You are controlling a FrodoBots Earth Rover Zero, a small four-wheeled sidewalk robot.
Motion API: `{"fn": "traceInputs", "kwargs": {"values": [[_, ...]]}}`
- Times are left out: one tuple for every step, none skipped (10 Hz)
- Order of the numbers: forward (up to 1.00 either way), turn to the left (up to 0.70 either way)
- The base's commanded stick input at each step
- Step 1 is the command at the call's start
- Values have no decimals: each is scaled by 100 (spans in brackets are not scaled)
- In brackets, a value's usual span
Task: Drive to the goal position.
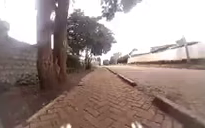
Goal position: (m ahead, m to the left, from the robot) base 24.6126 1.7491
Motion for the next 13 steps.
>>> {"fn": "traceInputs", "kwargs": {"values": [[70, 0], [70, 9], [70, 6], [70, 0], [70, 0], [70, 11], [70, 14], [70, 18], [70, 2], [70, 5], [70, 0], [70, 0], [70, 6]]}}
